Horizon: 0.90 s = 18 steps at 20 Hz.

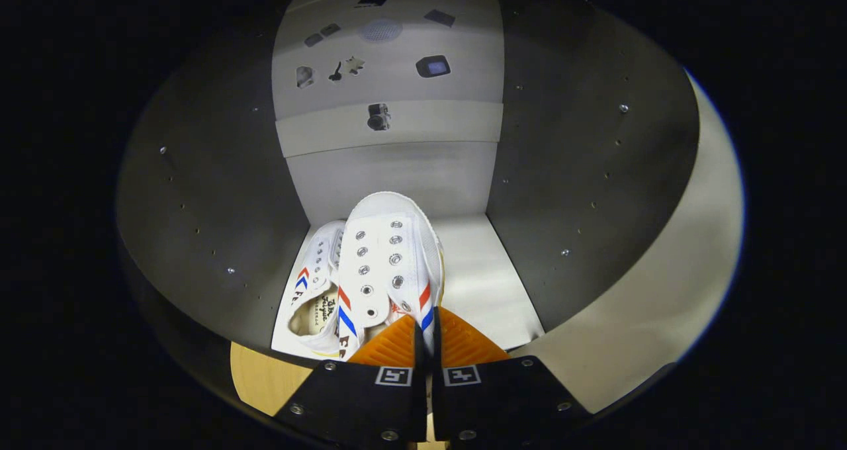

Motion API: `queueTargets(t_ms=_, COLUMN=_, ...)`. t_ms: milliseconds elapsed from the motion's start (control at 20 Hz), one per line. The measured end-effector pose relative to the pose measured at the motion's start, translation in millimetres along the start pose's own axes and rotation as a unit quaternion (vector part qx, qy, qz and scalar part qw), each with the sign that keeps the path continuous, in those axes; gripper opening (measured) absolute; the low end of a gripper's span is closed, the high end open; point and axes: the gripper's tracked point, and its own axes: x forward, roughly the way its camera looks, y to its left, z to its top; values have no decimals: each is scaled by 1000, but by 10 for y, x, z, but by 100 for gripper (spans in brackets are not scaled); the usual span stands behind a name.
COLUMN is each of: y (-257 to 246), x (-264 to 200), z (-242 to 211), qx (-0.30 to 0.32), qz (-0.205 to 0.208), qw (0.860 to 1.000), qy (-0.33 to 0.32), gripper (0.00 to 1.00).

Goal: Open the shoe cabinet door, grab the shoes and put them into the shoe cabinet, then close the shoe cabinet door.

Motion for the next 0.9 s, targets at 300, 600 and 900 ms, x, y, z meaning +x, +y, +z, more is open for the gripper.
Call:
queueTargets(t_ms=300, y=-5, x=298, z=84, qx=-8, qz=-8, qw=1000, qy=23, gripper=3)
queueTargets(t_ms=600, y=-50, x=640, z=-13, qx=-23, qz=-15, qw=999, qy=47, gripper=3)
queueTargets(t_ms=900, y=-77, x=915, z=36, qx=0, qz=-19, qw=998, qy=62, gripper=3)
